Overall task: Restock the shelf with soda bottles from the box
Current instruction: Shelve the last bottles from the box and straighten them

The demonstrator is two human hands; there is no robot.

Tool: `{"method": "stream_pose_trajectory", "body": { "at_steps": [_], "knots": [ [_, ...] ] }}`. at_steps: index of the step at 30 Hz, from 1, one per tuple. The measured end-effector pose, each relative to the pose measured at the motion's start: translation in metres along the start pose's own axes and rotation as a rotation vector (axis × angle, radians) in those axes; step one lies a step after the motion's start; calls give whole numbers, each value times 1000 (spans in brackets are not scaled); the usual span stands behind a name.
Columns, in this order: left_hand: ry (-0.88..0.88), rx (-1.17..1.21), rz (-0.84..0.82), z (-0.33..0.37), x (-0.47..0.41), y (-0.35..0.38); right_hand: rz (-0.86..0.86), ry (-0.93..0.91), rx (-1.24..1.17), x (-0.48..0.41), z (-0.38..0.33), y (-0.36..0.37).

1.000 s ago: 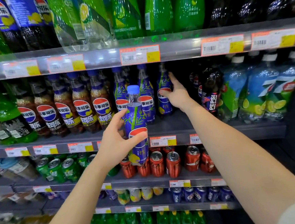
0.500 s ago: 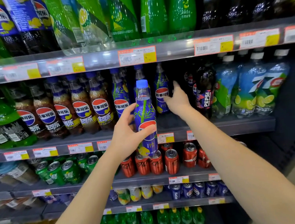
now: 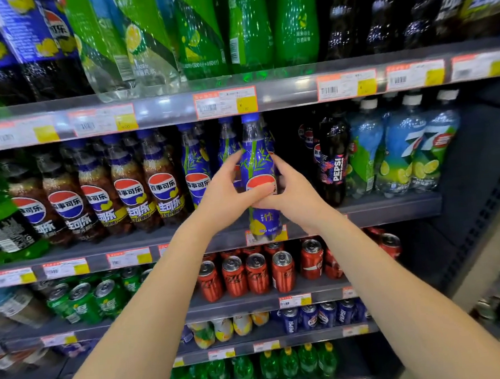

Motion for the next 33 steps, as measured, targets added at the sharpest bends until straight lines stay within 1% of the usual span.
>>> {"method": "stream_pose_trajectory", "body": {
  "at_steps": [3,5,8,10,12,15,17,19,23,26,33],
  "knots": [
    [-5,-98,35,0,1,-11,64,-28,79,-8,0,-11],
    [-40,-162,132,-5,5,-24,120,3,100,-18,7,-21],
    [-92,-231,257,-17,7,-36,186,15,212,-36,18,-28],
    [-110,-268,282,-21,5,-37,227,31,269,-47,32,-32],
    [-109,-294,292,-22,3,-36,258,59,254,-55,44,-34],
    [-81,-333,309,-22,-5,-33,305,59,205,-61,54,-33],
    [-48,-349,331,-17,-10,-34,336,47,249,-64,59,-31],
    [-6,-364,350,-12,-14,-35,344,22,323,-65,58,-30],
    [8,-395,364,-10,-23,-35,291,-2,297,-66,59,-34],
    [-1,-410,351,-10,-30,-34,276,12,349,-68,59,-37],
    [-186,-371,352,-19,-53,-36,274,8,377,-78,68,-39]
  ]
}}
Point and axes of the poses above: each hand's wrist, its own x-axis away from the middle knuckle, its own y-axis out of the palm, z = x × y, the point moved 8 cm from there along -x, towards the middle knuckle, and after that the axes turned 1 degree about -y, right-handed, at the moved point
